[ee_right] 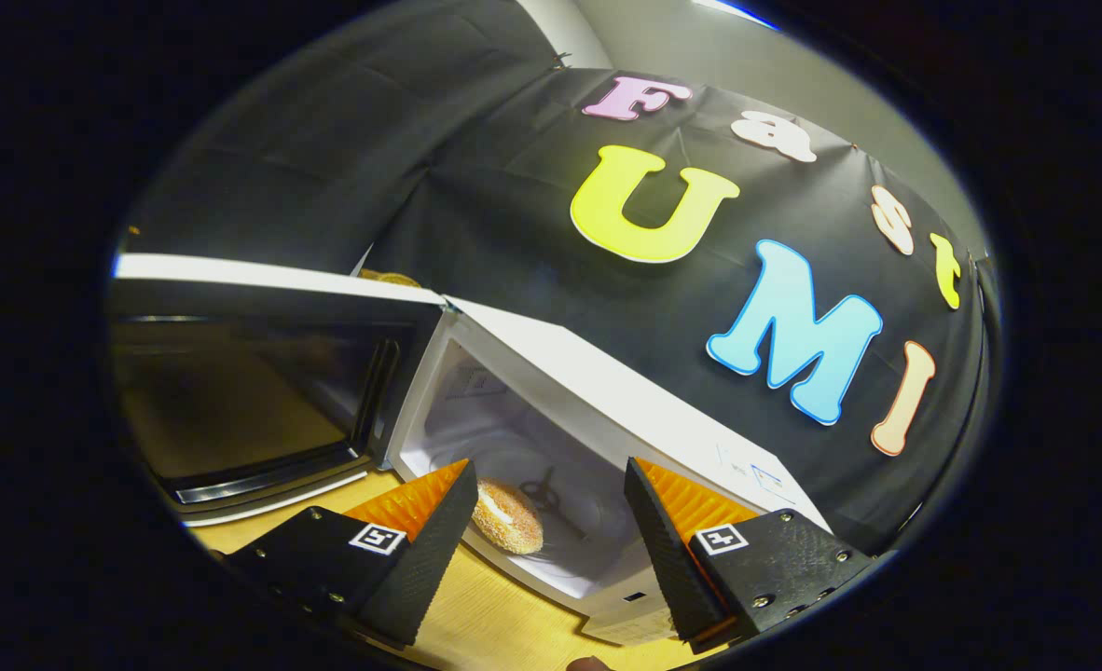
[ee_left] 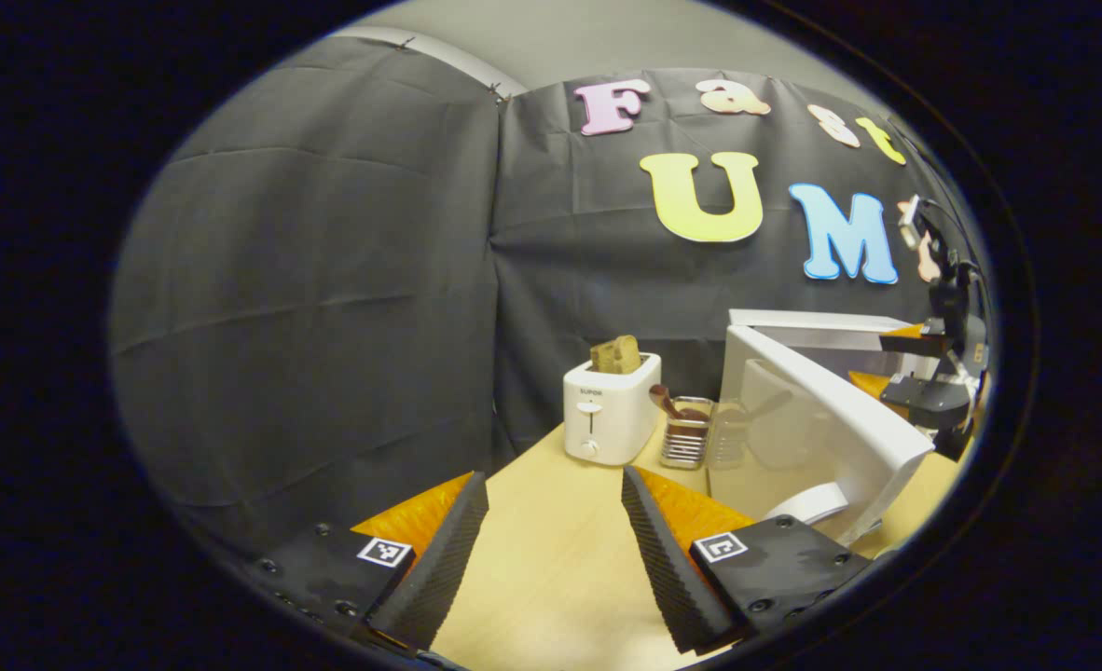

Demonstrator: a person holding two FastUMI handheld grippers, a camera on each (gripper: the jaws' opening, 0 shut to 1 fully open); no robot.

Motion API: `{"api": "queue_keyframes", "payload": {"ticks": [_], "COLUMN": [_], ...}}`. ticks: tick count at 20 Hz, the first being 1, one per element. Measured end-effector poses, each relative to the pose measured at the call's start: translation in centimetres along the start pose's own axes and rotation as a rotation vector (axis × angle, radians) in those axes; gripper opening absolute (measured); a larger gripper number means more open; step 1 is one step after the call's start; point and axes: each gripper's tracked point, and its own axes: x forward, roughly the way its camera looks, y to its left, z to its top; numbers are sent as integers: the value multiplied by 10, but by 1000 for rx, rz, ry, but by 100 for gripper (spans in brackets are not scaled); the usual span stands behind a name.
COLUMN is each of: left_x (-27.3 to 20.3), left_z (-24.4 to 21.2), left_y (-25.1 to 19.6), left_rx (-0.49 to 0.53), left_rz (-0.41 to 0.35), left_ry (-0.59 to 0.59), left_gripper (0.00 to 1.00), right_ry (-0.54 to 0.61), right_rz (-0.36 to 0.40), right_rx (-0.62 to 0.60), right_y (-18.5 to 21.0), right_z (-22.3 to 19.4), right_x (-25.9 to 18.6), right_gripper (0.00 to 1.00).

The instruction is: Open the microwave oven with the left hand, put the food in, and close the microwave oven.

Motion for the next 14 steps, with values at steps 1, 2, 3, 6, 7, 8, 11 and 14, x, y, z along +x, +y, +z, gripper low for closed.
{"api": "queue_keyframes", "payload": {"ticks": [1, 2, 3, 6, 7, 8, 11, 14], "left_x": [1, 1, 1, -3, -6, -9, -11, -19], "left_z": [-5, -8, -12, -12, -12, -12, -12, -4], "left_y": [-4, -10, -16, -35, -41, -51, -77, -98], "left_rx": [-1, 0, 5, 24, 25, 21, 47, 71], "left_rz": [-10, -21, -31, -59, -78, -105, -154, -177], "left_ry": [7, 13, 19, 18, 19, 22, 16, -4], "left_gripper": [96, 96, 96, 83, 77, 71, 42, 14], "right_ry": [-10, -20, -27, -33, -29, -25, -17, -11], "right_rz": [-8, -17, -24, -43, -51, -59, -89, -107], "right_rx": [5, 8, 13, 37, 48, 62, 82, 78], "right_y": [-6, -12, -17, -33, -39, -43, -56, -66], "right_z": [4, 7, 9, 8, 6, 2, -3, -10], "right_x": [-8, -17, -25, -47, -55, -63, -83, -98], "right_gripper": [99, 97, 99, 97, 97, 97, 97, 97]}}
